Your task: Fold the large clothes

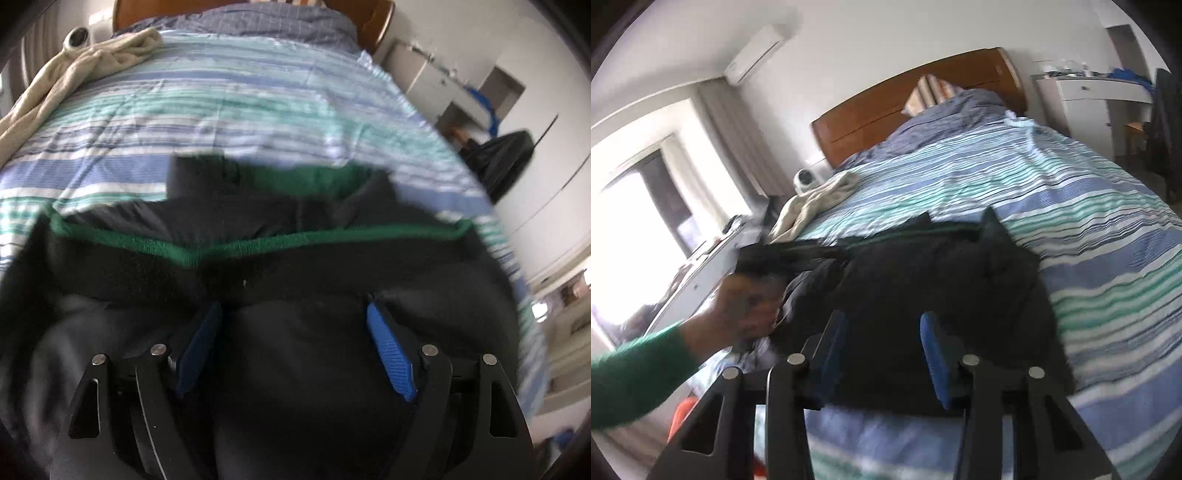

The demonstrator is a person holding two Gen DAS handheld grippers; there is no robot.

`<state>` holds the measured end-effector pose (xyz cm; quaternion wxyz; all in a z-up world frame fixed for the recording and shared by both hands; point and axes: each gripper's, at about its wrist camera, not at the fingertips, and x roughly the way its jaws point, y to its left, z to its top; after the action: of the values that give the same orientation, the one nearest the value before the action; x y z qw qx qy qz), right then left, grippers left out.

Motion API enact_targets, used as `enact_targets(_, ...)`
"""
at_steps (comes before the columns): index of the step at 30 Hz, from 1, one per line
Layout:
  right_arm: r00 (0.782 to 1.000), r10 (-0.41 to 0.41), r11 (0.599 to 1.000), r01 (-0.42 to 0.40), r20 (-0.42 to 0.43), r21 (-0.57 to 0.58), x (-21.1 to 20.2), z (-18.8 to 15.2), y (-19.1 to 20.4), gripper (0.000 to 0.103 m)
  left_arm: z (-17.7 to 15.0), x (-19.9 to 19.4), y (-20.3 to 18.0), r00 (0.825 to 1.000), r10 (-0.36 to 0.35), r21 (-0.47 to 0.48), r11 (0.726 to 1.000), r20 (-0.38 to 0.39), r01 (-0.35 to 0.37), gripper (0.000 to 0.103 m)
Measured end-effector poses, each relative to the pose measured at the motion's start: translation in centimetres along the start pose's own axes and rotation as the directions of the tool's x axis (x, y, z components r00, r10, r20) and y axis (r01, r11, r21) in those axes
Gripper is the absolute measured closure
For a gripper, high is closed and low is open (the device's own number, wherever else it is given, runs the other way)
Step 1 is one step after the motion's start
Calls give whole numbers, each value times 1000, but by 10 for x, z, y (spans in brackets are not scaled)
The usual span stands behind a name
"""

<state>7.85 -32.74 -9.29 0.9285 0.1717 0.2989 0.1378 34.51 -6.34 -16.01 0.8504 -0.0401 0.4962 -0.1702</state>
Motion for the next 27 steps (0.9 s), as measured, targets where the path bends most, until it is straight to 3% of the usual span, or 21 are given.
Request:
enact_targets(6, 999, -4, 1000, 3, -53, -18, -9, -27, 3, 61, -6, -1, -8, 999, 47, 65, 997, -18, -46, 21)
enact_targets(11, 999, -6, 1000, 6, -31, -19, -24, -36, 5, 61, -28, -44, -22, 1000, 5, 174, 985, -4, -4, 23)
enact_targets(14, 1000, 10, 1000, -10, -26, -17, -30, -39, 5, 61, -47, -43, -24, 1000, 6, 217, 976, -17, -2, 22)
enact_targets(21, 998, 25, 1000, -26, -49, -18, -25, -44, 13, 61, -54, -15, -20, 1000, 22, 207, 978, -20, -18, 20)
enact_targets(25, 999, 41, 999, -41, -34, -7, -30, -46, 16, 61, -56, -36, -24, 999, 35, 208, 978, -23, -29, 26)
enact_targets(27, 999, 37, 999, -37, -33, -11, -32, -47, 16, 61, -64, -53, -29, 1000, 8, 222, 975, -10, -5, 27)
